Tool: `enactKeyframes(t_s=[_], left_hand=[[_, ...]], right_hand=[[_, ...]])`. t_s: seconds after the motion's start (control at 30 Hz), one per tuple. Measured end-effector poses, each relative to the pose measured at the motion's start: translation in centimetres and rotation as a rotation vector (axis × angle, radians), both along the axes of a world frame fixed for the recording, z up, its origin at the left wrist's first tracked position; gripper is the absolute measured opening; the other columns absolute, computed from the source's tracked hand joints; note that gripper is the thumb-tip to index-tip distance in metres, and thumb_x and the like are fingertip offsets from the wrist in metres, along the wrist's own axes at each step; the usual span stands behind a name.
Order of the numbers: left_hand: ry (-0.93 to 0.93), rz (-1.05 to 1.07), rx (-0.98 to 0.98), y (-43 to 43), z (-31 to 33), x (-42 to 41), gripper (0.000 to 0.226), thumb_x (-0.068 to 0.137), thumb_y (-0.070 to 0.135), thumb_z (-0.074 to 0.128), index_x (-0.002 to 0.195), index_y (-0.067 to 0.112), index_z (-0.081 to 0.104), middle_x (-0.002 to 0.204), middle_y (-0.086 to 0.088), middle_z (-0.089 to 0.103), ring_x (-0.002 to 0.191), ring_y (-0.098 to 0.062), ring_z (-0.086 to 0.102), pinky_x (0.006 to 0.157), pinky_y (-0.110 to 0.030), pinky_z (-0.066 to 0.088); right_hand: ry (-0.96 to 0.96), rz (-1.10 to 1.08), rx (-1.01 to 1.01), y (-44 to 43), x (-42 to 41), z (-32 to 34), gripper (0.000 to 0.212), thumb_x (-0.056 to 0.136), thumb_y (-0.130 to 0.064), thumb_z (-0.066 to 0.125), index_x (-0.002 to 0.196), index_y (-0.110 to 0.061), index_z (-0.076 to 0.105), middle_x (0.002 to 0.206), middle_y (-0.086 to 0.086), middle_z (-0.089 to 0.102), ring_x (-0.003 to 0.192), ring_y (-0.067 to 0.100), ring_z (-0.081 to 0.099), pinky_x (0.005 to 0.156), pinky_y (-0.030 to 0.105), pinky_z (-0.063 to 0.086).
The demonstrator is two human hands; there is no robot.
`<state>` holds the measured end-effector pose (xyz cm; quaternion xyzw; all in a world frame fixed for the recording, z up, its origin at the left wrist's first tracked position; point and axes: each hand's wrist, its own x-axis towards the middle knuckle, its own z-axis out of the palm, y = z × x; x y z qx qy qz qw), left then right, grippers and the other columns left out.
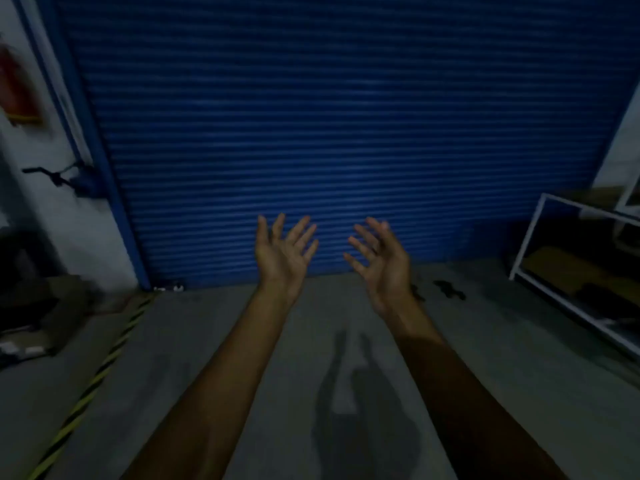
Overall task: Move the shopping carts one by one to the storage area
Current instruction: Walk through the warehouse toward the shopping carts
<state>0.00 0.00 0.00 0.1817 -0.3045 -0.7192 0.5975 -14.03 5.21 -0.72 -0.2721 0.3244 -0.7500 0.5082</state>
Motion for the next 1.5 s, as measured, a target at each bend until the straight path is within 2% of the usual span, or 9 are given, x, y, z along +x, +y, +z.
enactKeyframes(t_s=[0.17,0.3,0.4,0.53,0.63,0.77,1.03,1.27,1.5], left_hand=[[0.176,-0.148,0.169,0.5,-6.4,1.7,0.072,0.094,0.065,0.040,0.146,0.015,0.040,0.131,-0.028,0.060,0.127,-0.040,0.055,0.116,-0.053,0.031],[0.156,-0.263,0.246,2.7,-10.2,0.8,0.074,0.092,0.063,0.041,0.148,0.014,0.038,0.135,-0.027,0.057,0.129,-0.040,0.054,0.115,-0.053,0.031],[0.113,-0.376,0.288,5.7,-12.6,-1.5,0.075,0.092,0.061,0.040,0.148,0.013,0.036,0.136,-0.027,0.057,0.129,-0.040,0.054,0.115,-0.053,0.032],[0.008,-0.547,0.289,11.3,-15.0,-5.5,0.071,0.096,0.062,0.037,0.147,0.012,0.041,0.132,-0.025,0.061,0.124,-0.038,0.058,0.114,-0.052,0.033],[-0.058,-0.694,0.261,15.8,-15.6,-8.7,0.071,0.096,0.063,0.036,0.147,0.013,0.042,0.136,-0.024,0.058,0.128,-0.038,0.056,0.117,-0.052,0.028],[-0.174,-0.880,0.161,22.8,-15.4,-13.8,0.071,0.098,0.063,0.030,0.150,0.014,0.037,0.138,-0.022,0.057,0.128,-0.035,0.056,0.116,-0.049,0.030],[-0.293,-1.237,0.001,45.8,-14.0,-21.0,0.066,0.101,0.058,0.027,0.144,0.012,0.045,0.131,-0.021,0.063,0.123,-0.034,0.060,0.112,-0.047,0.036],[-0.202,-1.564,-0.178,69.4,-11.5,-23.7,0.066,0.101,0.056,0.027,0.145,0.009,0.044,0.133,-0.021,0.061,0.126,-0.035,0.058,0.115,-0.050,0.033],[-0.128,-1.862,-0.450,90.4,-10.6,-23.9,0.060,0.097,0.052,0.032,0.141,0.014,0.047,0.134,-0.012,0.063,0.127,-0.026,0.058,0.114,-0.047,0.035]], right_hand=[[-0.310,0.043,0.056,2.7,1.2,-5.7,0.065,0.093,-0.054,0.048,0.142,-0.012,0.052,0.138,0.017,0.058,0.124,0.030,0.057,0.100,0.045,0.046],[-0.425,-0.015,0.123,6.6,1.2,-9.7,0.066,0.090,-0.052,0.052,0.142,-0.011,0.052,0.135,0.018,0.060,0.122,0.031,0.058,0.101,0.046,0.046],[-0.371,-0.118,0.179,10.5,0.2,-12.0,0.061,0.094,-0.052,0.046,0.140,-0.012,0.053,0.134,0.016,0.062,0.127,0.031,0.056,0.098,0.045,0.046],[-0.290,-0.315,0.205,17.3,-2.6,-14.3,0.061,0.086,-0.048,0.050,0.134,-0.011,0.057,0.135,0.014,0.062,0.124,0.029,0.058,0.095,0.043,0.049],[-0.251,-0.475,0.189,23.9,-5.1,-15.2,0.050,0.088,-0.046,0.050,0.123,-0.013,0.062,0.131,0.012,0.064,0.115,0.027,0.061,0.090,0.040,0.051],[-0.220,-0.714,0.198,34.0,-7.5,-15.6,0.049,0.091,-0.045,0.047,0.125,-0.013,0.062,0.134,0.011,0.063,0.118,0.027,0.060,0.091,0.040,0.050],[-0.127,-1.187,0.185,58.7,-7.8,-15.8,0.049,0.093,-0.041,0.052,0.131,-0.011,0.058,0.131,0.009,0.065,0.116,0.025,0.063,0.090,0.041,0.051],[-0.005,-1.610,0.353,80.4,-2.3,-18.0,0.044,0.087,-0.039,0.054,0.122,-0.015,0.064,0.122,0.005,0.069,0.111,0.028,0.065,0.088,0.044,0.055],[-0.090,-1.969,0.510,96.3,3.7,-21.6,0.039,0.088,-0.038,0.055,0.121,-0.019,0.065,0.121,-0.002,0.070,0.110,0.022,0.066,0.083,0.040,0.056]])
